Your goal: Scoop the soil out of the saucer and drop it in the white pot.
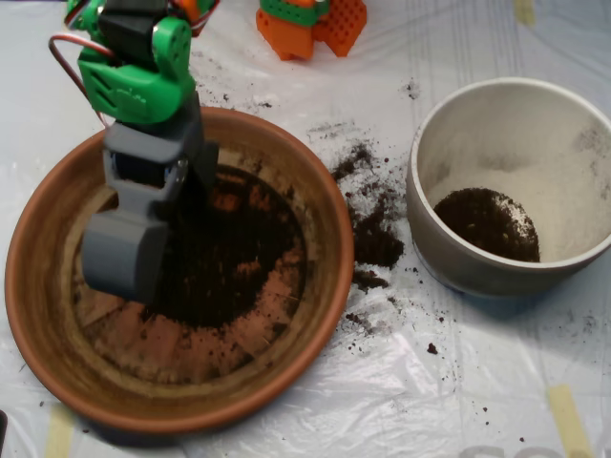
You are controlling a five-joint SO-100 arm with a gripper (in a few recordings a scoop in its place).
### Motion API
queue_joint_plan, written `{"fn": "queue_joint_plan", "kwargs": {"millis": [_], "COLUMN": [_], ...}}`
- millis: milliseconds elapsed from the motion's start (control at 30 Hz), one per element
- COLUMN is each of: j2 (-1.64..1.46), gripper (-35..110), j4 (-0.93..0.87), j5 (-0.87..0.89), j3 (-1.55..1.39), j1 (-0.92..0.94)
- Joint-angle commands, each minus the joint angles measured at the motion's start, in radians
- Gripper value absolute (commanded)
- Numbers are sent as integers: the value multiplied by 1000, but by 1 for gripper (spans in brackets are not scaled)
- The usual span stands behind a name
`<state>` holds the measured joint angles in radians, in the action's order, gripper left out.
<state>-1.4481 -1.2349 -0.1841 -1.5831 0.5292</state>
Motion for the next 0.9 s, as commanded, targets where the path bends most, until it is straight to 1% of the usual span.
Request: {"fn": "queue_joint_plan", "kwargs": {"millis": [0, 267, 567, 667, 767, 867], "j2": [-115, -74, 51, 60, 60, 71], "gripper": [50, 52, 47, 47, 47, 40], "j4": [52, 146, 124, 89, 106, 120], "j5": [-26, -64, -109, -120, -127, -129], "j3": [-58, -190, -178, -173, -179, -164], "j1": [20, 52, 61, 64, 77, 91]}}
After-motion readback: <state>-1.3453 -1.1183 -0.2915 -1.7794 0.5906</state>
